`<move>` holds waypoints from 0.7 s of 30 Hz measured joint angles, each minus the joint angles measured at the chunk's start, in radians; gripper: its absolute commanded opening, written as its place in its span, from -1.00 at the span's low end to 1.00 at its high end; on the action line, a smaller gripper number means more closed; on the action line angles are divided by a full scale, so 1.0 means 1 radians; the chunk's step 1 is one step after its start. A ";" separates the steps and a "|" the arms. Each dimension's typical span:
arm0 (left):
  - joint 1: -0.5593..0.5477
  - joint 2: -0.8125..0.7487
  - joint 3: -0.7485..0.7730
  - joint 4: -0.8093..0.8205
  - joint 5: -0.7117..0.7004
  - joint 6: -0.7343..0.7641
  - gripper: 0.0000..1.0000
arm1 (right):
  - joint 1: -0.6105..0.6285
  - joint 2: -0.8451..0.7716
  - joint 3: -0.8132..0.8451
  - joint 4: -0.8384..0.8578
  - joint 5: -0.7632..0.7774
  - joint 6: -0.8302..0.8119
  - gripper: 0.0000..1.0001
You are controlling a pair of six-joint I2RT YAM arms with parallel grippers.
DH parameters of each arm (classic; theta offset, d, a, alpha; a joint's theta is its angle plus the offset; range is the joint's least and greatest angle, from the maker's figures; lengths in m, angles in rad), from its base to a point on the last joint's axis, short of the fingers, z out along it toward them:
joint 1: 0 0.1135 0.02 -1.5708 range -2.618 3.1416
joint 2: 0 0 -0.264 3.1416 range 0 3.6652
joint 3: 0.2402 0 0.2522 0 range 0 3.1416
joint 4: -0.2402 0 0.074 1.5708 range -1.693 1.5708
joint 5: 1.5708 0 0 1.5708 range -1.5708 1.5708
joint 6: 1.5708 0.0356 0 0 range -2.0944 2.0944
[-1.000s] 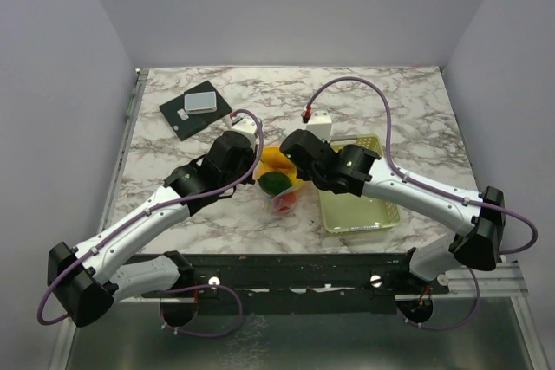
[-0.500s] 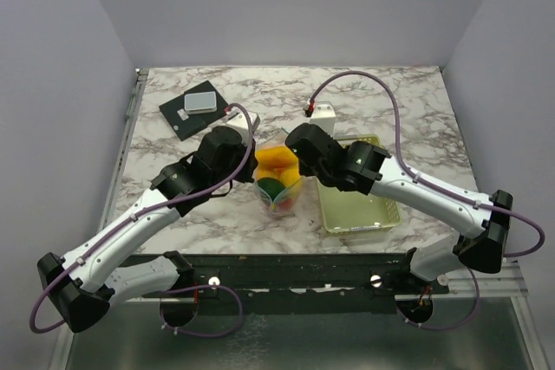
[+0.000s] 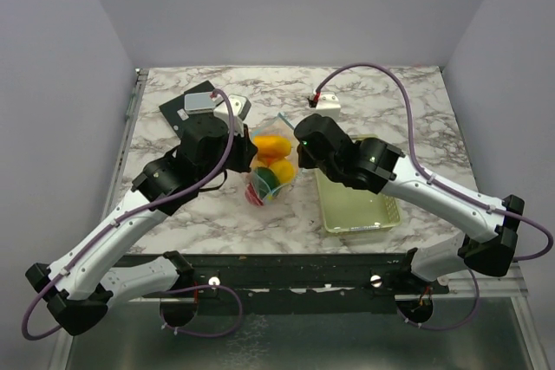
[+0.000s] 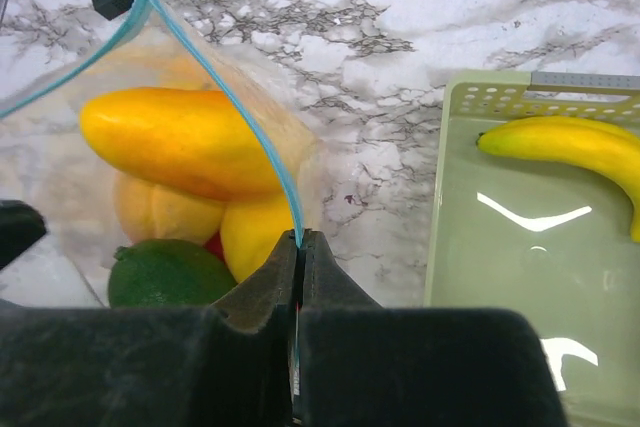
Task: Place the food in the zip-top bag and seal the zipper
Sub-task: Adjust the zipper food storage bag at the center of the board.
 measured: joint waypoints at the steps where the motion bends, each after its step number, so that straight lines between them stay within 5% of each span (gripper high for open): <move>1: 0.000 -0.003 -0.023 0.006 0.000 -0.006 -1.00 | 0.000 0.000 -0.003 0.008 -0.003 0.000 -0.99; 11: 0.000 -0.013 -0.348 0.063 0.001 -0.101 -1.00 | -0.012 0.061 -0.130 0.046 -0.050 0.028 -0.99; 21: 0.000 -0.021 -0.179 0.062 0.005 -0.099 -1.00 | -0.013 0.033 -0.049 0.035 -0.052 0.012 -0.99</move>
